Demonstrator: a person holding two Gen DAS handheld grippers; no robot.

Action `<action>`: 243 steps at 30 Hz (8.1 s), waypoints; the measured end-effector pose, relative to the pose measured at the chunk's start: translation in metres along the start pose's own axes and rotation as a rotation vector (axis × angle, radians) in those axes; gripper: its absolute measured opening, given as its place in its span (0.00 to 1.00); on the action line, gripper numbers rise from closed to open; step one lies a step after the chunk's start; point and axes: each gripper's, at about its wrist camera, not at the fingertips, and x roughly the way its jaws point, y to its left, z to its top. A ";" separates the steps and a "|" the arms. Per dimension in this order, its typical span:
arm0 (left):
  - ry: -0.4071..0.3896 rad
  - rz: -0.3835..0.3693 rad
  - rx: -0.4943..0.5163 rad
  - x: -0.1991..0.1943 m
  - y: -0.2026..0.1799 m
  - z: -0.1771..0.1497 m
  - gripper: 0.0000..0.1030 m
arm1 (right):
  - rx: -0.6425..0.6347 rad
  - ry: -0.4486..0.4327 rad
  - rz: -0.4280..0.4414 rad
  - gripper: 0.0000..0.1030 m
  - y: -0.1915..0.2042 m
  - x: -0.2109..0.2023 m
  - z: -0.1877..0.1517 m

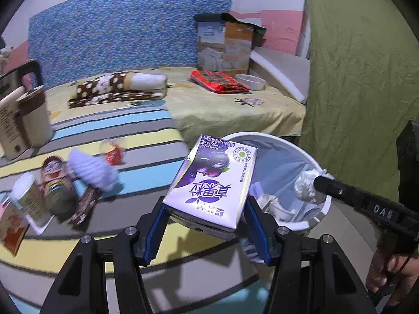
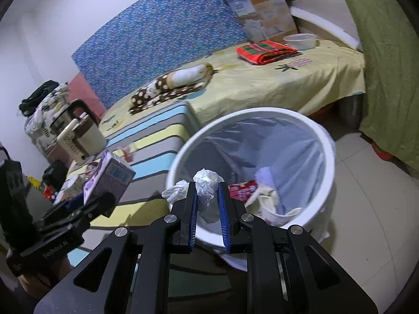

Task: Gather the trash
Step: 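Carry the carton and tissue over the white bin and release both, then move both tools back over the table toward the juice box and foam sleeve, then grasp the pink juice box with the left tool while the right tool grasps the white foam sleeve, then carry the juice box and foam sleeve over the bin and release both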

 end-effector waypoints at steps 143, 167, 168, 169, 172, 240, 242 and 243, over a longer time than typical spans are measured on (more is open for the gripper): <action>-0.014 0.366 -0.312 -0.079 0.267 -0.061 0.69 | -0.365 0.163 0.180 0.58 0.171 0.107 -0.003; 0.000 0.369 -0.305 -0.073 0.254 -0.059 0.34 | -0.328 0.182 0.234 0.19 0.166 0.111 -0.001; -0.003 0.373 -0.307 -0.074 0.253 -0.060 0.34 | -0.326 0.176 0.236 0.19 0.165 0.107 -0.002; -0.007 0.379 -0.307 -0.076 0.251 -0.061 0.34 | -0.324 0.172 0.240 0.18 0.164 0.104 -0.002; -0.016 0.391 -0.309 -0.082 0.247 -0.064 0.34 | -0.316 0.154 0.250 0.18 0.162 0.093 -0.004; 0.030 -0.092 0.090 0.036 -0.026 0.008 0.34 | 0.005 0.035 -0.097 0.18 -0.015 -0.001 -0.011; 0.035 -0.096 0.098 0.041 -0.028 0.008 0.34 | 0.010 0.036 -0.104 0.18 -0.018 -0.001 -0.011; 0.037 -0.096 0.099 0.044 -0.030 0.008 0.34 | 0.012 0.038 -0.110 0.18 -0.019 -0.001 -0.011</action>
